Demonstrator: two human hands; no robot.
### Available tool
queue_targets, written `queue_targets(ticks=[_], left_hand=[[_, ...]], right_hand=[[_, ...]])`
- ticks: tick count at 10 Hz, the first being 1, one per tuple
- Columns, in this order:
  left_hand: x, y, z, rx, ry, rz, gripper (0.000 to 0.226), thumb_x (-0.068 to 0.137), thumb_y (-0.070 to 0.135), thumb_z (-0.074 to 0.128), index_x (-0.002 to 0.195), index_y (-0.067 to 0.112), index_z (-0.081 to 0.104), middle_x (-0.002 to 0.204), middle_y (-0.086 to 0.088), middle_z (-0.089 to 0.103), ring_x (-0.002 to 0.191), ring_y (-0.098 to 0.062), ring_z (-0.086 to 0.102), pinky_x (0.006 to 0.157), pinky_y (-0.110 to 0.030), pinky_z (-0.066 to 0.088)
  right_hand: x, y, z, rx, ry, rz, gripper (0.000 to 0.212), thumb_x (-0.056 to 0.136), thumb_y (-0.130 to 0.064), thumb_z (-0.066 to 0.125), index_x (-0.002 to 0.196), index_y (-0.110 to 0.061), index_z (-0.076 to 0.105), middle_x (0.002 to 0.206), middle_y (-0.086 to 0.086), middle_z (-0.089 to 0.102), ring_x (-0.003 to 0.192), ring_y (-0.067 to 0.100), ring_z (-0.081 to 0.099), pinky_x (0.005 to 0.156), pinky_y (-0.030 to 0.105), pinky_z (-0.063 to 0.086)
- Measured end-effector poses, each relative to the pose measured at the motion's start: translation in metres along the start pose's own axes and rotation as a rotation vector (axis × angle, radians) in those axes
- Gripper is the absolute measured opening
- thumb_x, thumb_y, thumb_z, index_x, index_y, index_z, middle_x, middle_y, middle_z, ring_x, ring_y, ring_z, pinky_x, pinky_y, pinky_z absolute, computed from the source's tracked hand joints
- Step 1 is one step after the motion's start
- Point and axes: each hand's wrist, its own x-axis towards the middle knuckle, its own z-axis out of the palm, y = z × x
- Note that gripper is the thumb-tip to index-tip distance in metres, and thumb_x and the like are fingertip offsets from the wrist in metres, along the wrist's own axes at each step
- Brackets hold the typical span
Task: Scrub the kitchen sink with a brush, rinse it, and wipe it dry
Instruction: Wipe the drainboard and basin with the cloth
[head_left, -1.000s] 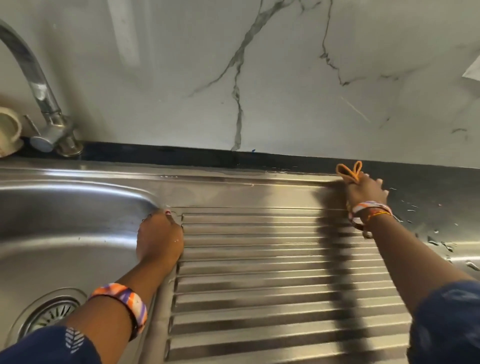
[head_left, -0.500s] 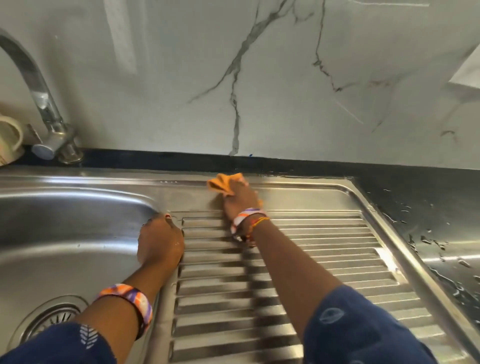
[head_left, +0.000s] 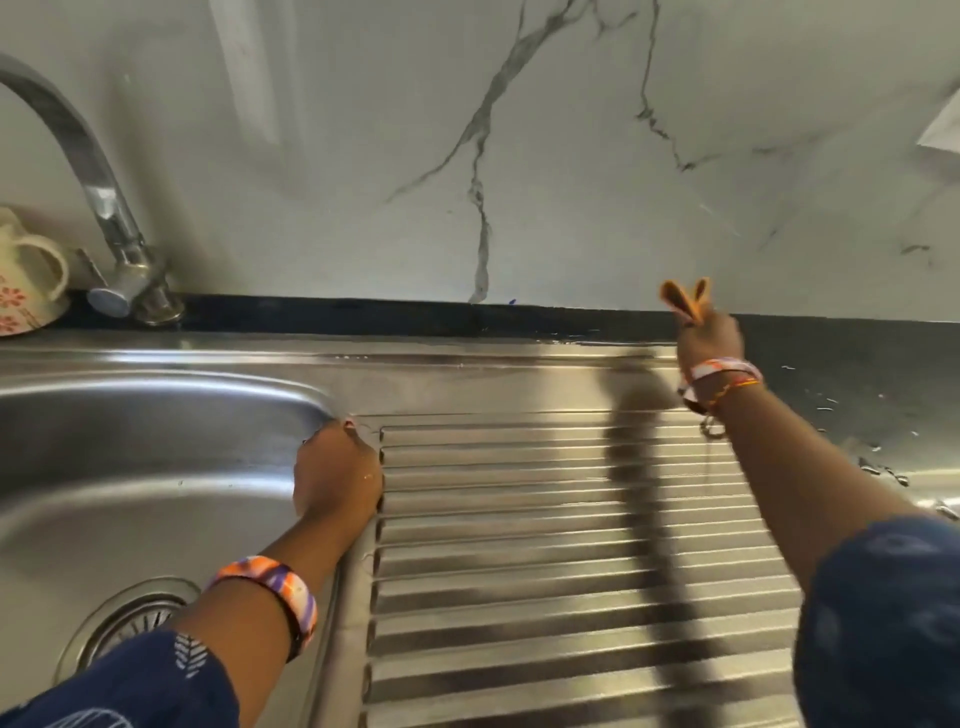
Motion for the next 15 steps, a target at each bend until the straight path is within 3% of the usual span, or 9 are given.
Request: queue_targets(ticks=[1,4,6,7,9,10,11,12,15], left_hand=[[0.001,-0.002,0.002,0.012,0.020,-0.015,0.037,0.101,0.014,0.031,0.068,0.008,0.045,0.069,-0.003,0.045,0.074,-0.023,0.046,0.068,-0.032,0.036],[0.008,-0.009,0.007,-0.031,0.025,-0.015,0.034,0.101,0.018,0.032,0.075,0.008,0.050,0.078,-0.008,0.054,0.075,-0.025,0.053,0.069,-0.032,0.040],[0.007,-0.002,0.005,0.102,-0.005,-0.026,0.033,0.101,0.019,0.034,0.100,-0.002,0.060,0.105,-0.024,0.061,0.101,-0.041,0.058,0.080,-0.038,0.045],[0.005,0.003,0.002,0.202,-0.029,-0.049,0.031,0.096,0.019,0.043,0.111,-0.002,0.060,0.116,-0.025,0.060,0.109,-0.042,0.056,0.086,-0.042,0.048],[0.006,0.001,0.001,0.223,-0.052,-0.007,0.029,0.097,0.012,0.038,0.111,-0.003,0.060,0.112,-0.022,0.061,0.103,-0.037,0.059,0.084,-0.040,0.049],[0.005,0.000,0.003,0.176,-0.031,0.010,0.030,0.099,0.012,0.035,0.105,-0.003,0.060,0.108,-0.022,0.063,0.099,-0.036,0.060,0.081,-0.038,0.049],[0.005,-0.002,0.003,0.105,-0.003,0.018,0.032,0.100,0.013,0.032,0.099,-0.001,0.061,0.103,-0.020,0.064,0.096,-0.035,0.061,0.074,-0.034,0.044],[0.006,-0.005,0.005,0.083,0.006,0.018,0.032,0.101,0.014,0.032,0.097,-0.001,0.060,0.101,-0.019,0.064,0.091,-0.033,0.060,0.071,-0.032,0.041],[0.017,-0.018,0.016,-0.012,-0.003,0.012,0.030,0.098,0.017,0.036,0.093,-0.001,0.059,0.090,-0.014,0.065,0.079,-0.026,0.061,0.071,-0.033,0.052]], right_hand=[[0.066,0.052,0.005,-0.446,0.002,0.013,0.050,0.095,-0.031,0.031,0.143,-0.016,0.036,0.126,0.034,0.040,0.139,0.044,0.023,0.107,0.049,0.029],[0.041,0.012,0.118,-0.508,-0.030,-0.345,0.047,0.098,-0.029,0.040,0.144,-0.026,0.033,0.157,0.001,0.016,0.145,0.034,0.005,0.115,0.048,0.015],[-0.028,-0.056,0.201,-0.474,-0.354,-0.620,0.048,0.098,-0.029,0.040,0.145,-0.030,0.031,0.159,-0.002,0.010,0.146,0.030,0.000,0.117,0.045,0.006],[-0.050,-0.081,0.218,-0.084,-0.631,-0.570,0.043,0.097,-0.014,0.043,0.141,-0.016,0.042,0.153,0.007,0.030,0.144,0.030,0.018,0.116,0.041,0.015],[0.013,-0.040,0.118,1.396,-0.995,0.068,0.045,0.053,0.036,0.057,0.091,0.012,0.061,0.079,0.031,0.062,0.070,0.044,0.065,0.053,0.015,0.048],[0.037,0.000,0.055,0.699,-0.324,-0.178,0.035,0.065,0.023,0.062,0.098,0.010,0.066,0.092,0.031,0.066,0.083,0.045,0.067,0.061,0.029,0.054],[0.068,0.072,0.006,-0.408,0.092,-0.145,0.034,0.095,-0.028,0.048,0.116,-0.008,0.064,0.121,0.029,0.057,0.114,0.044,0.052,0.100,0.046,0.041],[0.068,0.092,0.014,-0.553,-0.003,-0.018,0.060,0.089,-0.060,0.040,0.119,-0.012,0.062,0.131,0.026,0.052,0.124,0.043,0.045,0.107,0.050,0.035],[0.010,0.040,0.098,-0.689,-0.019,-0.096,0.053,0.098,-0.043,0.035,0.141,-0.012,0.036,0.154,0.015,0.022,0.141,0.037,0.019,0.115,0.051,0.018]])
